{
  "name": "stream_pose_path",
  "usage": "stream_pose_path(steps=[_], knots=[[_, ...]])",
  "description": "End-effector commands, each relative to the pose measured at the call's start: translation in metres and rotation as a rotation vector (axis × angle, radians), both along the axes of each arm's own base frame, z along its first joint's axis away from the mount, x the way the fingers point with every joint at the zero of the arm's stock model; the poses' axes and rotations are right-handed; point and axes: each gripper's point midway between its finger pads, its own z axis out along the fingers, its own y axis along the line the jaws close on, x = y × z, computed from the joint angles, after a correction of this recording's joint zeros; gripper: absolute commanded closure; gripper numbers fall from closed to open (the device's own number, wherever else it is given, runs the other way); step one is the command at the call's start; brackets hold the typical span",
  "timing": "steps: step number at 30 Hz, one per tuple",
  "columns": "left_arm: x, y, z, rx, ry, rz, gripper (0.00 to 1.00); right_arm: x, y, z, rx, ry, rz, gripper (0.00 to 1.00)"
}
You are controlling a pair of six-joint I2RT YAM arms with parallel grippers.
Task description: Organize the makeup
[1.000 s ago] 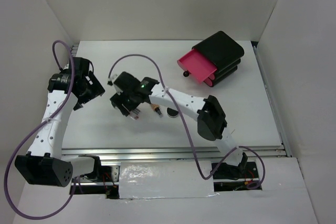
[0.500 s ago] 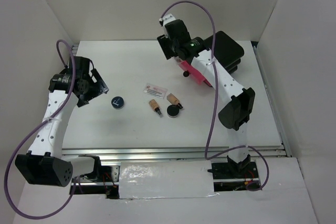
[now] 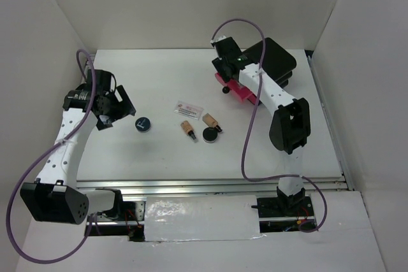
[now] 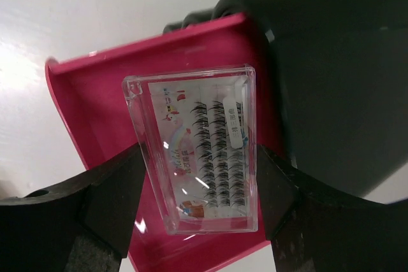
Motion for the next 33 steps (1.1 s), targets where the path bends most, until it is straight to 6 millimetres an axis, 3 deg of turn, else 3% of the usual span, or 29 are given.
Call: stream_pose_path(steps=[1,4,5,11,18,21,22,24,25,26,27,29,30,32,33], knots=[[0.011,-0.005,0.008,-0.017,-0.037,-0.037,0.01,-0.001,0.001,0.031,0.035,-0.099,0.013,0.43],[0.015,-0.008,0.007,-0.026,-0.038,-0.050,0.00,0.001,-0.001,0.032,0.051,-0.101,-0.001,0.31],[0.017,-0.008,0.007,-0.027,-0.041,-0.052,0.00,0.001,0.000,0.036,0.060,-0.108,-0.003,0.21],[0.034,-0.015,0.015,-0.015,-0.047,-0.069,0.01,0.004,0.003,0.067,0.115,-0.168,-0.015,0.00],[0.059,-0.041,0.009,-0.008,-0.024,-0.115,0.01,-0.004,0.014,0.104,0.261,-0.215,-0.046,0.00],[0.080,-0.067,0.009,0.015,0.006,-0.131,0.00,-0.020,0.025,0.122,0.424,-0.225,-0.115,0.00],[0.089,-0.083,0.009,0.023,0.028,-0.153,0.01,-0.031,0.028,0.129,0.461,-0.216,-0.127,0.00],[0.098,-0.094,0.006,0.026,0.051,-0.110,0.01,-0.046,0.036,0.130,0.550,-0.204,-0.171,0.00],[0.103,-0.105,0.002,0.027,0.075,-0.108,0.01,-0.059,0.040,0.141,0.589,-0.209,-0.159,0.00],[0.107,-0.111,-0.001,0.019,0.081,-0.092,0.01,-0.068,0.047,0.131,0.625,-0.172,-0.163,0.00],[0.111,-0.120,-0.006,-0.006,0.087,-0.057,0.00,-0.080,0.047,0.141,0.660,-0.174,-0.152,0.00],[0.121,-0.130,-0.020,-0.036,0.109,-0.018,0.01,-0.099,0.061,0.132,0.717,-0.103,-0.108,0.00],[0.124,-0.138,-0.027,-0.077,0.123,0.025,0.01,-0.110,0.061,0.142,0.748,-0.102,-0.091,0.00],[0.130,-0.150,-0.045,-0.112,0.166,0.061,0.00,-0.125,0.065,0.134,0.771,-0.048,-0.070,0.00],[0.131,-0.159,-0.059,-0.126,0.201,0.094,0.01,-0.136,0.062,0.144,0.789,-0.058,-0.053,0.00]])
